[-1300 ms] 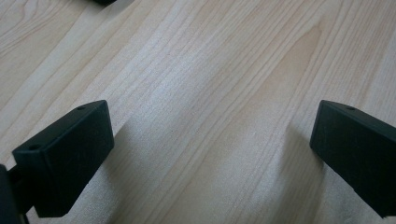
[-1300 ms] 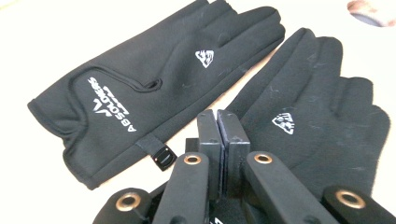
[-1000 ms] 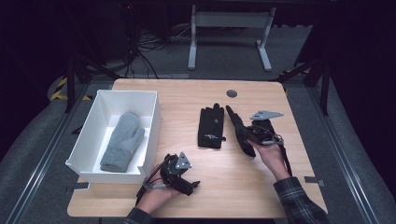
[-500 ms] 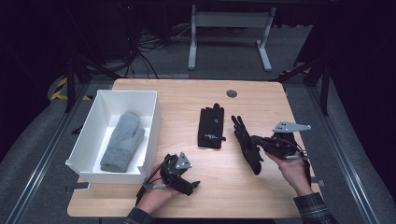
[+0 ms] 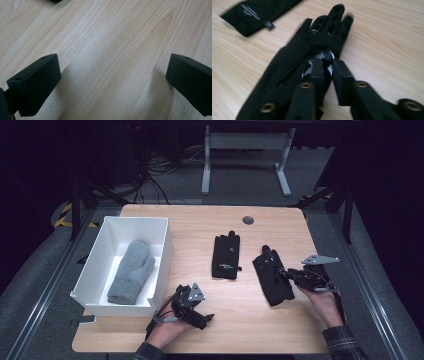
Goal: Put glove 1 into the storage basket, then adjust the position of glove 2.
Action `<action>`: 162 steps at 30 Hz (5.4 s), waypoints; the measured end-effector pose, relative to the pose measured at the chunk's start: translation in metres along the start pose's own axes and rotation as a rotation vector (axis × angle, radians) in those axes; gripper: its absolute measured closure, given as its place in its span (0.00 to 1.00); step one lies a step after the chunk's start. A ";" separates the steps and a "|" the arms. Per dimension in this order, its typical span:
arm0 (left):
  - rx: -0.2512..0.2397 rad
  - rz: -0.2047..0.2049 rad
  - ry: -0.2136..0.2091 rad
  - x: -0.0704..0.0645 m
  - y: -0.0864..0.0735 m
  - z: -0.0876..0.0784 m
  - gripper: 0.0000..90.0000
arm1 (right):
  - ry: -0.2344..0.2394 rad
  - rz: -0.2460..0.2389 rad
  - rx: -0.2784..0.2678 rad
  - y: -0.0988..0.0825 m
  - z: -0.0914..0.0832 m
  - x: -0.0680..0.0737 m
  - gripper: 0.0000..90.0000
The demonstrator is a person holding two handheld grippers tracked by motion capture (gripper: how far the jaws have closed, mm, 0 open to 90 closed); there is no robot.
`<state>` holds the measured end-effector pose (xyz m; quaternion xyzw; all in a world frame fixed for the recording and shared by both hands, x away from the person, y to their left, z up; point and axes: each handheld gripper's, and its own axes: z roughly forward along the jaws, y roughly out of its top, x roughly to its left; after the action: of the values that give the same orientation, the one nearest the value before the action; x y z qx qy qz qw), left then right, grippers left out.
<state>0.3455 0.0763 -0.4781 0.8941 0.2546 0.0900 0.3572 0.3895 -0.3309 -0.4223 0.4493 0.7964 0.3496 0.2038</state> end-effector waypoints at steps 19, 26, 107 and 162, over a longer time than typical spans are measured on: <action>-0.003 -0.001 0.002 0.000 0.000 0.000 0.00 | 0.197 -0.194 0.153 -0.011 0.025 0.038 1.00; -0.002 0.000 -0.001 0.000 0.000 0.000 0.00 | 0.274 -0.251 0.152 -0.010 0.028 0.061 1.00; -0.037 -0.123 -0.020 0.020 0.043 -0.003 0.49 | 0.131 -0.160 0.010 -0.057 0.006 0.031 0.17; 0.121 -0.155 -0.019 0.025 0.048 0.006 1.00 | 0.140 -0.151 0.008 -0.058 0.006 0.031 0.16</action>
<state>0.3879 0.0564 -0.4504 0.8925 0.3245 0.0382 0.3110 0.3446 -0.3227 -0.4695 0.3636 0.8416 0.3606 0.1718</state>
